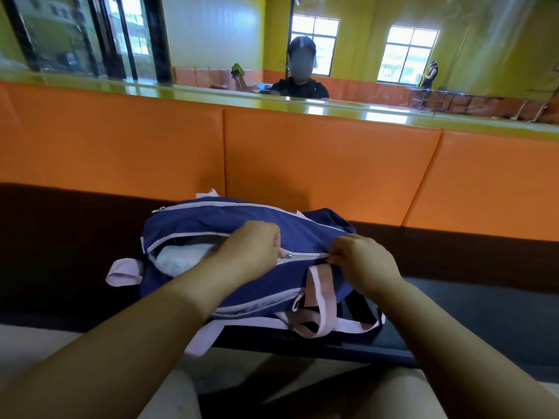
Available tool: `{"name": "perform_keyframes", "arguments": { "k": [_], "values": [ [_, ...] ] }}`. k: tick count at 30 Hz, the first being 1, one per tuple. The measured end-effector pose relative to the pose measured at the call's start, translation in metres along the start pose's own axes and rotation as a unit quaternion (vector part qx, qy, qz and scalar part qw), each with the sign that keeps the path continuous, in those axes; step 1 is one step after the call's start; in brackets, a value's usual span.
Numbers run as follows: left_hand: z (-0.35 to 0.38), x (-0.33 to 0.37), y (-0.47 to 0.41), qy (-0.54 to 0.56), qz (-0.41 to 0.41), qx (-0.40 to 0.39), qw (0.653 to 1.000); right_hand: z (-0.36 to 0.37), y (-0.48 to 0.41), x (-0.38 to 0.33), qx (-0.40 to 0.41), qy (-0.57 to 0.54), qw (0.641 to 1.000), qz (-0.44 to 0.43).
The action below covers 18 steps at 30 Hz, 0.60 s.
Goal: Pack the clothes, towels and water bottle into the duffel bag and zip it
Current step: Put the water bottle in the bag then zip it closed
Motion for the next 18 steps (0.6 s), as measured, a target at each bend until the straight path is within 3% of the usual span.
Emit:
{"name": "perform_keyframes", "arguments": {
  "k": [5, 10, 12, 15, 18],
  "values": [
    [-0.010, -0.033, 0.021, -0.001, -0.038, -0.005, 0.999, 0.004, -0.001, -0.011, -0.007, 0.029, 0.999, 0.028],
    [-0.032, -0.065, 0.036, -0.039, -0.090, 0.015, 0.995, 0.000, -0.011, -0.001, -0.043, 0.040, 0.992, 0.111],
    [-0.046, -0.090, 0.050, -0.005, -0.117, 0.044, 0.992, -0.001, -0.011, -0.005, -0.040, 0.056, 0.991, 0.112],
    [-0.053, -0.115, 0.065, 0.051, -0.107, 0.106, 0.987, -0.002, -0.011, -0.032, -0.026, 0.080, 0.994, 0.072],
    [-0.048, -0.121, 0.062, 0.065, -0.083, 0.127, 0.986, 0.009, -0.013, -0.083, -0.037, 0.065, 0.996, -0.058]
  ]
}}
Point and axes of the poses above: each hand's wrist, its own y-axis away from the middle knuckle, its own z-axis out of the palm, x = y × z, the point moved 8 cm from there along -y, towards the middle knuckle, and after that the axes turned 14 degrees about -x, right-handed, at the moved point
